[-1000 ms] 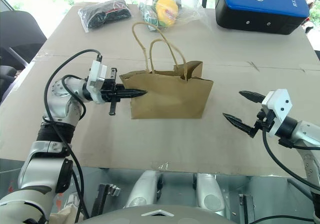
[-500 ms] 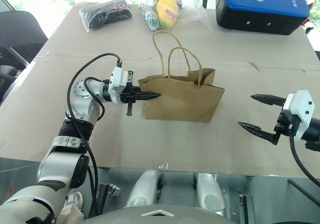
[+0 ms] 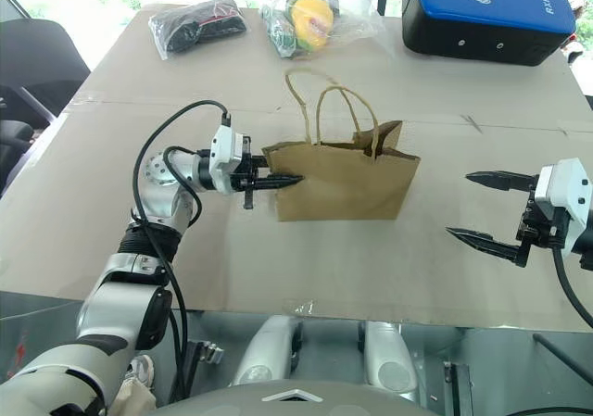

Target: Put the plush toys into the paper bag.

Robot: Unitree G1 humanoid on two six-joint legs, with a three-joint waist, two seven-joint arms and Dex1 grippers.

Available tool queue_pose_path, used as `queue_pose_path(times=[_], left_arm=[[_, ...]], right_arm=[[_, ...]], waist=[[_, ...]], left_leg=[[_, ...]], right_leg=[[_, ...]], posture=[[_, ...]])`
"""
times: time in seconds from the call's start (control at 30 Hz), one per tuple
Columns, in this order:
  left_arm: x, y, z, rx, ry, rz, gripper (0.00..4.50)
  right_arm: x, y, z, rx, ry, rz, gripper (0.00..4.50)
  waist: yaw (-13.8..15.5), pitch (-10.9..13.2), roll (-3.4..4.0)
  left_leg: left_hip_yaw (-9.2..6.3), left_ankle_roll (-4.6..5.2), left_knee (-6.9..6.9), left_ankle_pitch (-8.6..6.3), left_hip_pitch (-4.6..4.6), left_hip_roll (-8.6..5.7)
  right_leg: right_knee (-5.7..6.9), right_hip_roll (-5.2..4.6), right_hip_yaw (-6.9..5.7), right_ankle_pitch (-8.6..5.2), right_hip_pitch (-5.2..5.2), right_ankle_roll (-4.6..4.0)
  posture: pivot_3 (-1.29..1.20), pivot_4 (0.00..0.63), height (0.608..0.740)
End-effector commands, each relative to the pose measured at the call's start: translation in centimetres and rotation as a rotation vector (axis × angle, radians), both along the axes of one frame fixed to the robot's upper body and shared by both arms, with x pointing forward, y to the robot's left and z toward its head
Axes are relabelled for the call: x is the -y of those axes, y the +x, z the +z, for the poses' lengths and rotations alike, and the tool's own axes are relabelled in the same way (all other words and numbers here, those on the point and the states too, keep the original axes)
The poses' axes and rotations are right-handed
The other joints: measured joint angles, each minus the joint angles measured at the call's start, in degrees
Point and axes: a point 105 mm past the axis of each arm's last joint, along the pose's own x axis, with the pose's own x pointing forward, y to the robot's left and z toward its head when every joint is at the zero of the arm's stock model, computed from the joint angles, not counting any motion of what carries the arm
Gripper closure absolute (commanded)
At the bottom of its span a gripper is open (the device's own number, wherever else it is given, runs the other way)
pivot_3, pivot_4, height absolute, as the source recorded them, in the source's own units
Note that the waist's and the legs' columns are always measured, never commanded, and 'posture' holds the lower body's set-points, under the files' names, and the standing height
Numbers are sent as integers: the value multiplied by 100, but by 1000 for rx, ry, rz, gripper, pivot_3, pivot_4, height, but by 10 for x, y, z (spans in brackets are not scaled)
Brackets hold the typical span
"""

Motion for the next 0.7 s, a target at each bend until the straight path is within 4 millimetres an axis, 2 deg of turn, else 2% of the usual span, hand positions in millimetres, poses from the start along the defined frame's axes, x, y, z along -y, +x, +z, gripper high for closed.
queue_pose_path(times=[0.03,0.1,0.3,0.43,0.53,0.7], left_arm=[[-6,0,16,35,-64,7,1685],[-12,-2,24,28,-102,17,929],[-48,-24,36,-84,-142,122,929],[-68,-49,41,-221,-234,309,929],[-79,-75,28,-313,-243,422,929],[-102,-113,-7,-405,-123,579,929]], right_arm=[[6,-2,10,40,-16,-8,0],[6,-3,10,35,-13,-10,0],[15,-7,3,13,4,-70,0],[25,-12,-10,-2,33,-171,0],[39,-20,-19,-32,47,-252,0],[61,-34,-32,-73,29,-343,0]], waist=[[1,0,0],[0,0,0],[-39,0,1],[-34,-1,3],[12,-1,5],[14,-5,7]], left_leg=[[0,0,0,0,0,0],[0,0,0,0,-1,0],[-1,0,-2,0,1,4],[-3,1,-4,-1,0,8],[0,1,-3,-1,3,6],[8,2,-6,-2,12,4]], right_leg=[[0,0,0,0,0,0],[0,0,-1,0,0,0],[3,1,0,0,0,0],[-1,-4,-2,-1,1,0],[0,-9,-1,-1,6,0],[-5,-10,5,-3,13,-2]], posture=[[0,150,740],[0,150,740],[0,150,740],[0,150,740],[0,150,740],[0,150,740]])
